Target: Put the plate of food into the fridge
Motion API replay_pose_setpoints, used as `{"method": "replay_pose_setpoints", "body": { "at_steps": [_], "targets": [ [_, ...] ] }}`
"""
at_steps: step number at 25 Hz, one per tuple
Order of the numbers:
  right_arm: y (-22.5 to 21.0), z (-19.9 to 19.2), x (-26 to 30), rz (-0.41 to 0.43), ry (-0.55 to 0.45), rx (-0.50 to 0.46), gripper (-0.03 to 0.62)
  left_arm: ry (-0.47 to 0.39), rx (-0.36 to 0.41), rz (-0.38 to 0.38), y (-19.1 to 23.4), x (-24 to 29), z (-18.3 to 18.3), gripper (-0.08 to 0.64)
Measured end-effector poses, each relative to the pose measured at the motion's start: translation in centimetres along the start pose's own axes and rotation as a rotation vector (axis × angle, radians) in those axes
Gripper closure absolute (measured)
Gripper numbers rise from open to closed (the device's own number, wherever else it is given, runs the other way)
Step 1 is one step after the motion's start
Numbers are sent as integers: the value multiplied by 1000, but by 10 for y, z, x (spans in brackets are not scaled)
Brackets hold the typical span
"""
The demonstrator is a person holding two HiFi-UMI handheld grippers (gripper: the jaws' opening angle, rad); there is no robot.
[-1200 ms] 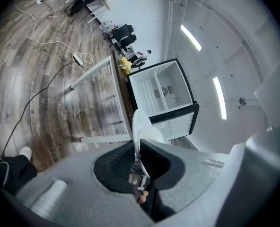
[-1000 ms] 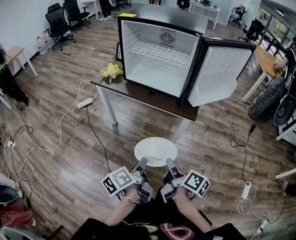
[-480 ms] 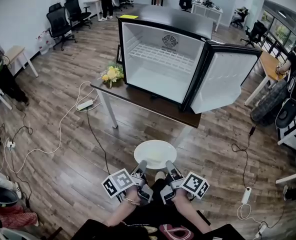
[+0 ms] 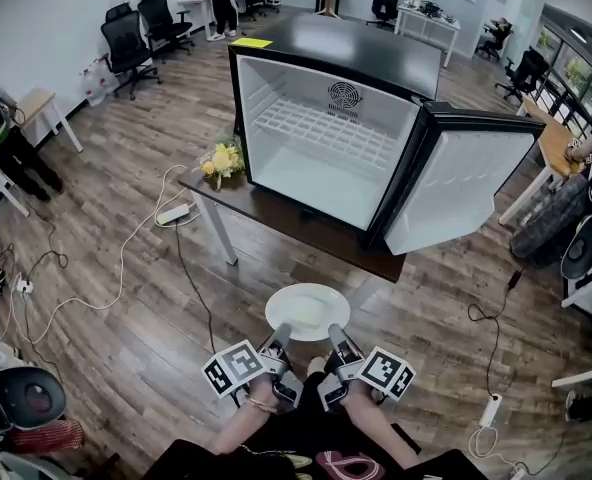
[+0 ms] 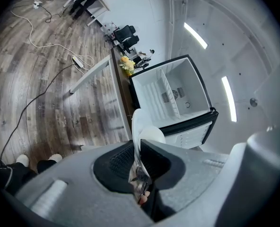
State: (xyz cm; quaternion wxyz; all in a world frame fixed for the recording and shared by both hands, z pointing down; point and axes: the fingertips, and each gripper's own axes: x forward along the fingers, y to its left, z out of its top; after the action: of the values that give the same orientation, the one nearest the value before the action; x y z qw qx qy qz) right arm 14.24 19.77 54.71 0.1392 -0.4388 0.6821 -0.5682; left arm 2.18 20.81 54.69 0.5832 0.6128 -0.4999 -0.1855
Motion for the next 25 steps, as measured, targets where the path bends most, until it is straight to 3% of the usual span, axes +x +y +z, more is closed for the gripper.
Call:
{"method": "replay_pose_setpoints", "body": {
  "at_steps": [16, 25],
  "targets": [
    [-2, 73, 53, 33, 81, -38, 548, -76, -25, 28, -25, 73, 24, 515],
    [-14, 92, 71, 34, 139, -49, 547, -105, -38, 68, -23, 96, 24, 514]
  ]
}}
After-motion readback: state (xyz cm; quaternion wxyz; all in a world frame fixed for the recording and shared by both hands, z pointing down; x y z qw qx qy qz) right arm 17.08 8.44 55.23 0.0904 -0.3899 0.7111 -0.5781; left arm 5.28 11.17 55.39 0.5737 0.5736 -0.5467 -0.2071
